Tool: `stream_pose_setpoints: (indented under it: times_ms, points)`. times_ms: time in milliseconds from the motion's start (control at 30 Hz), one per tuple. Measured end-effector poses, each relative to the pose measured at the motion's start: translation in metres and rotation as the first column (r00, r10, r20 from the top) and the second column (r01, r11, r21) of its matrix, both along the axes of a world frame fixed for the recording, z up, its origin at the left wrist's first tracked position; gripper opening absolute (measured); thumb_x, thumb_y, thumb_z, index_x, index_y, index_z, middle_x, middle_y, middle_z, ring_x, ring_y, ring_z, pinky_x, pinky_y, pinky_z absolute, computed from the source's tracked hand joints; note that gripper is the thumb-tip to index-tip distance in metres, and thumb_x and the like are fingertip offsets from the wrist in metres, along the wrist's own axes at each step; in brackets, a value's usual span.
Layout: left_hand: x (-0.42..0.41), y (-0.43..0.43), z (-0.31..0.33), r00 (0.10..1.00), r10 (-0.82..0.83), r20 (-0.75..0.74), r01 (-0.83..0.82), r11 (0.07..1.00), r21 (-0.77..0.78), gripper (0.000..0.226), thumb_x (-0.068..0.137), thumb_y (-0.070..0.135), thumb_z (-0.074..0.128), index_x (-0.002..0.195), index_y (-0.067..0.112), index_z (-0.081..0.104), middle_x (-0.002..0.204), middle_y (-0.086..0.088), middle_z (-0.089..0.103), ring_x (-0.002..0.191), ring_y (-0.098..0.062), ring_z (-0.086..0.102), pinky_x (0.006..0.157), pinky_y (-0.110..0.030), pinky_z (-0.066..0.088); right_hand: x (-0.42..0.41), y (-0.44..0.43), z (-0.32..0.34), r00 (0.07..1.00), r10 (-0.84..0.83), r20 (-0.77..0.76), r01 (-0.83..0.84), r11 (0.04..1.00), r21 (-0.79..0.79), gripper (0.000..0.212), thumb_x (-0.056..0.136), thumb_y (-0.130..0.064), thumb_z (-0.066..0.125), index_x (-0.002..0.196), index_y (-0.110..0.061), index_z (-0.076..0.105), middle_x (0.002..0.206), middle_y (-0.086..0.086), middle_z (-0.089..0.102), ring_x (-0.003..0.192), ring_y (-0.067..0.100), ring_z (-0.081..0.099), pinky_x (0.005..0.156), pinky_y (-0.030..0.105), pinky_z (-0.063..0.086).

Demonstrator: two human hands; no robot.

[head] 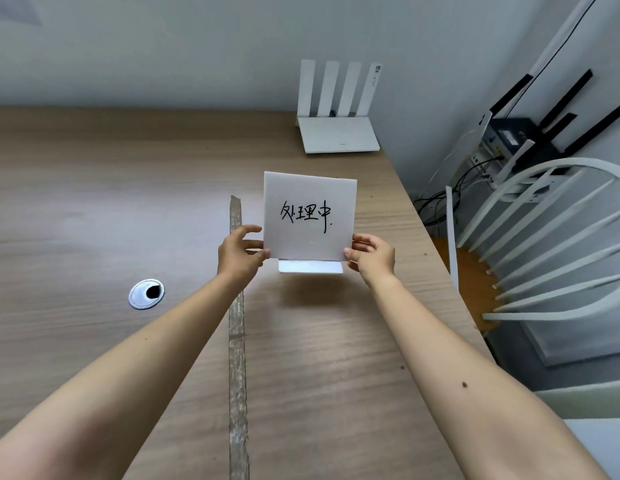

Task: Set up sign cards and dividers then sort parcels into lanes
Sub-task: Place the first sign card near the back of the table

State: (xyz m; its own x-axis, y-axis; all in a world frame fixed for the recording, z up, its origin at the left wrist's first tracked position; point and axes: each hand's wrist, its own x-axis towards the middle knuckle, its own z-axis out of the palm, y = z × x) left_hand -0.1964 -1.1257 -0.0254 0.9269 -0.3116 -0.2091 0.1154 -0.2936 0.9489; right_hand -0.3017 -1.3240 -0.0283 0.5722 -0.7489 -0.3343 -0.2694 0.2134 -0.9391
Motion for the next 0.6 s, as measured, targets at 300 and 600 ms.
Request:
stream_pose_setpoints:
  times_ms: [300,600]
  points:
    - [0.051,-0.045,-0.027,0.998,0.065,-0.025,-0.066,0.997,-0.047,0.027,0.079,-0.010,0.067,0.098,0.006,0.058,0.092,-0.016,0.067,0.070,-0.020,0.063,0.064,-0.025,0.053,0.063,-0.047,-0.027,0.998,-0.016,0.063,0.012,0.998,0.056,0.034,0.082,0.013,0.063,0.112,-0.002,0.063,0.089,0.005,0.064,0.073,0.009,0.060,0.058,0.020,0.050]
    - [0.102,-0.086,-0.042,0.995,0.080,0.060,-0.079,0.997,-0.026,0.024,0.080,-0.007,0.067,0.096,0.008,0.059,0.093,-0.014,0.068,0.077,-0.021,0.064,0.065,-0.022,0.052,0.117,-0.089,-0.035,0.990,-0.003,0.138,-0.002,0.999,0.040,0.034,0.083,0.014,0.062,0.114,0.000,0.061,0.082,0.000,0.062,0.072,0.008,0.059,0.059,0.017,0.050]
